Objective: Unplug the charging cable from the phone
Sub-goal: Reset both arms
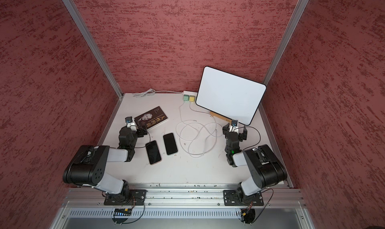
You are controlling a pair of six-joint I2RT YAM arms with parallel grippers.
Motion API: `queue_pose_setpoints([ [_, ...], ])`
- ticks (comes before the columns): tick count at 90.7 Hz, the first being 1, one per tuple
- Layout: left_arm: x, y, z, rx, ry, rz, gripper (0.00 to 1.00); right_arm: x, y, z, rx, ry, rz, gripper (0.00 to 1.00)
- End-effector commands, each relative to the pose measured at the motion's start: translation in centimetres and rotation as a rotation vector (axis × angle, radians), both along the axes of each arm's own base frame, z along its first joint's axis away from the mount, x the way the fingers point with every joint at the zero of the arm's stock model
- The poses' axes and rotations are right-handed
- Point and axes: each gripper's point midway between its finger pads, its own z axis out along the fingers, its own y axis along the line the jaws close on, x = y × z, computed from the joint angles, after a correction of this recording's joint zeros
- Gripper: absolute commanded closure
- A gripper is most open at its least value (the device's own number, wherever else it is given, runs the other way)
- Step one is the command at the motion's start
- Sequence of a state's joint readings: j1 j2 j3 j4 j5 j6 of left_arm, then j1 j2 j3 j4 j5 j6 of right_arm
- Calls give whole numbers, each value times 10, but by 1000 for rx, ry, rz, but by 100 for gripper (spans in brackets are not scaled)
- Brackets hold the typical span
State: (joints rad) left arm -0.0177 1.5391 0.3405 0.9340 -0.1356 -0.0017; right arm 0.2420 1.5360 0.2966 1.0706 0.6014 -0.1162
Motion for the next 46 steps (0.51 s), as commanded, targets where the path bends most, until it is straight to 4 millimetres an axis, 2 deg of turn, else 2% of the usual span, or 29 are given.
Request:
queue_pose_setpoints([
  [1,5,1,14,12,-46,0,0,17,8,13,71,-23,117,1],
  [8,5,1,14,12,-47,-1,0,28,0,2,154,38,166,1],
  [12,5,1,14,11,-47,-1,0,29,5,-12,177,67,231,1],
  [24,4,3,15,14,-53,17,0,21,-6,-9,198,5,200,1],
  [39,2,1,15,34,-64,20,0,22,-5,-6,191,-2,204,1],
  [46,2,0,17,34,-69,20,0,28,5,-7,183,31,261,1],
])
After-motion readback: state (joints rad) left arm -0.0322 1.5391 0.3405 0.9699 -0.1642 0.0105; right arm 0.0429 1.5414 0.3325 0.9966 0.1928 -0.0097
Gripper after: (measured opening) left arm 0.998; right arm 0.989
